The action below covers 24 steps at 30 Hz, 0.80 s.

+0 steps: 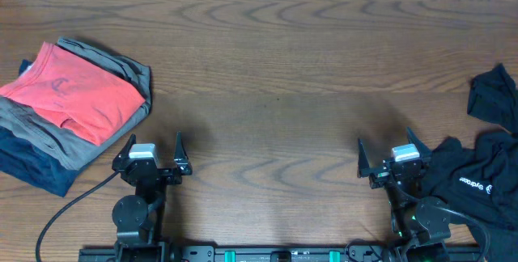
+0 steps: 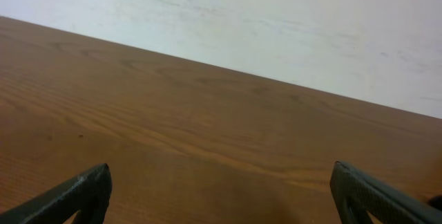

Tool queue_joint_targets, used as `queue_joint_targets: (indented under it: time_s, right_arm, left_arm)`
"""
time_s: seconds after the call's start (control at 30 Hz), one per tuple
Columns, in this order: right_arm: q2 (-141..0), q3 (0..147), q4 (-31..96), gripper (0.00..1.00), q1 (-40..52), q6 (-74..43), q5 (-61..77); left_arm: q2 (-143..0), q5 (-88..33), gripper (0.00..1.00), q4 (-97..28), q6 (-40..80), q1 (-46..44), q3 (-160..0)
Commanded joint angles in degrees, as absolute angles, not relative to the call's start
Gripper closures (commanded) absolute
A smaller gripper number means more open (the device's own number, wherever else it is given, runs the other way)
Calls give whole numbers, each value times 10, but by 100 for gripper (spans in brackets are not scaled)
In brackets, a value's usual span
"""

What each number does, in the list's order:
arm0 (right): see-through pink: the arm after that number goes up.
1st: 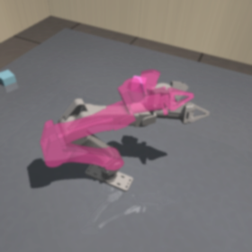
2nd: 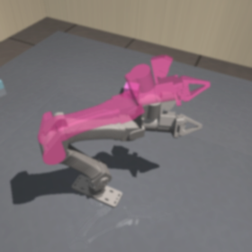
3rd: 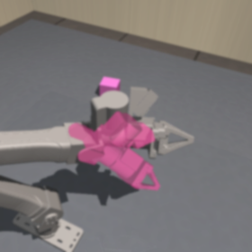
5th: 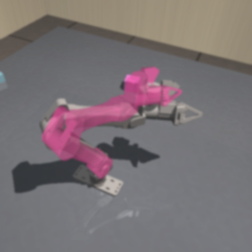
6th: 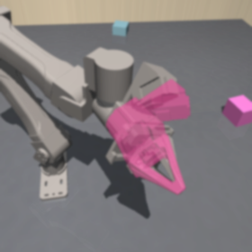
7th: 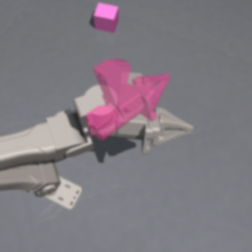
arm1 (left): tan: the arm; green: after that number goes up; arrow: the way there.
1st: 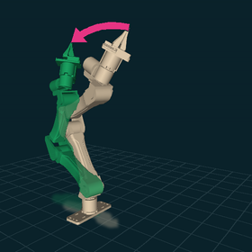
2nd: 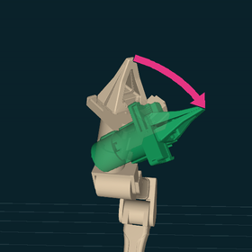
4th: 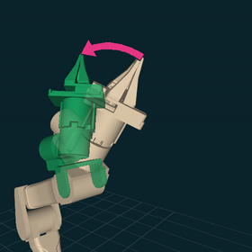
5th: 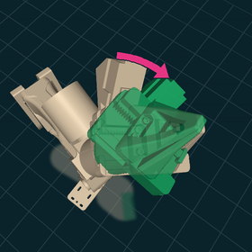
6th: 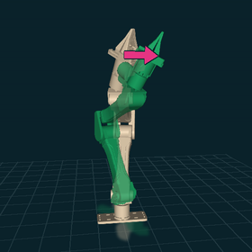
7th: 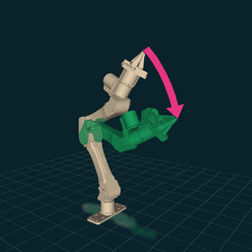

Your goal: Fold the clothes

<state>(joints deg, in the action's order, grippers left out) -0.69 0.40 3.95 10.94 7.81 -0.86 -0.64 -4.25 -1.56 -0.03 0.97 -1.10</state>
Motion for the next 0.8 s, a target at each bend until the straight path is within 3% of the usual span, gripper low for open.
queue_joint_targets:
  time_s: [0.0, 0.63, 0.77]
  right_arm:
    - [-4, 3, 41, 1, 105, 82, -6]
    - [-4, 3, 36, 1, 105, 80, 1]
    - [-6, 3, 43, 1, 105, 21, 14]
  left_arm:
    - [-6, -44, 2, -36, -4, 7, -2]
    - [-6, -44, 2, -36, -4, 7, -2]
    - [-6, -45, 2, -36, 8, 7, -3]
